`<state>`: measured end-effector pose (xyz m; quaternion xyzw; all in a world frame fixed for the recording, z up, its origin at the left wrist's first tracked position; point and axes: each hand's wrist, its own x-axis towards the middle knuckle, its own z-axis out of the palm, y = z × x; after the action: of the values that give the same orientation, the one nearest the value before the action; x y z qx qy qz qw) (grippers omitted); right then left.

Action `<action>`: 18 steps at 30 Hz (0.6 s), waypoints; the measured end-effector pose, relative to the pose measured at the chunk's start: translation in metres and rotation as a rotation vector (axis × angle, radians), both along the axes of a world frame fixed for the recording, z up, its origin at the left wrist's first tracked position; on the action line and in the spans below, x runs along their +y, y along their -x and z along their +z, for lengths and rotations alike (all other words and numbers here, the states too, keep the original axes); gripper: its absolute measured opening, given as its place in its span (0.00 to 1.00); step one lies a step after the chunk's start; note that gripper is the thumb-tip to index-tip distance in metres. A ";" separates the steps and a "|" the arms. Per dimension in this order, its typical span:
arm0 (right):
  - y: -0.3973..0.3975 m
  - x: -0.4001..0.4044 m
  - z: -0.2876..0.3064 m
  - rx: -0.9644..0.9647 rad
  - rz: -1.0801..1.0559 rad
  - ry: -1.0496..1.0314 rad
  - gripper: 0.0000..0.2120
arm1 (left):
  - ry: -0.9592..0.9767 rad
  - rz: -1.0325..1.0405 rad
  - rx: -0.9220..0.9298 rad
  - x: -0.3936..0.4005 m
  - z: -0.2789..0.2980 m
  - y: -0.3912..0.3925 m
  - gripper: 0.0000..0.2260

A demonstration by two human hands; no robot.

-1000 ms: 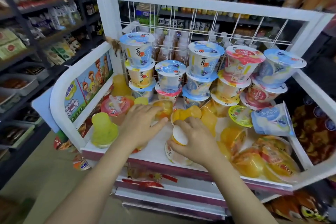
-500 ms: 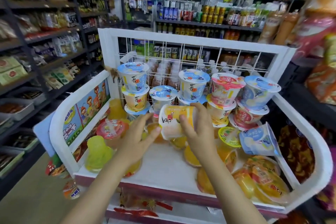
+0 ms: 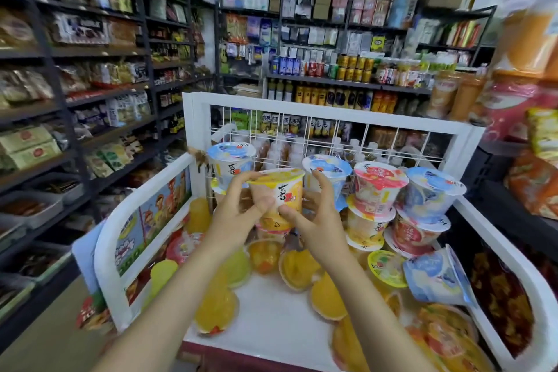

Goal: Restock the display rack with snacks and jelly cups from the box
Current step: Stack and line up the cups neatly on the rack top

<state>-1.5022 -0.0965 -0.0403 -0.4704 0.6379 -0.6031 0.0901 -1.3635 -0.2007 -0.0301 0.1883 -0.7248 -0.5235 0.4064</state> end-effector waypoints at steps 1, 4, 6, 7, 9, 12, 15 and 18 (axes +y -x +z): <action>0.002 -0.003 0.003 0.040 -0.007 -0.010 0.43 | 0.026 0.001 -0.016 -0.005 0.002 0.001 0.18; 0.009 -0.011 0.011 0.230 -0.072 -0.048 0.41 | 0.140 0.019 -0.084 -0.023 0.006 0.009 0.18; 0.010 -0.021 0.014 0.331 -0.144 -0.047 0.31 | 0.210 0.049 -0.133 -0.032 0.009 0.016 0.17; 0.010 -0.027 0.014 0.371 -0.178 -0.037 0.27 | 0.234 0.068 -0.149 -0.036 0.010 0.021 0.16; 0.012 -0.038 0.010 0.446 -0.266 -0.070 0.21 | 0.290 0.098 -0.204 -0.044 0.011 0.028 0.17; 0.012 -0.046 0.005 0.540 -0.466 -0.153 0.15 | 0.380 0.074 -0.361 -0.049 0.009 0.032 0.22; 0.012 -0.048 -0.003 0.828 -0.669 -0.017 0.11 | 0.473 0.141 -0.341 -0.049 0.003 0.022 0.21; 0.011 -0.056 -0.004 1.052 -0.648 0.066 0.19 | 0.751 0.457 -0.197 -0.061 0.004 0.011 0.16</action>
<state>-1.5135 -0.1524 -0.0446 -0.4896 0.6882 -0.3066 -0.4390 -1.3748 -0.2619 -0.0257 0.2317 -0.8396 -0.1005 0.4810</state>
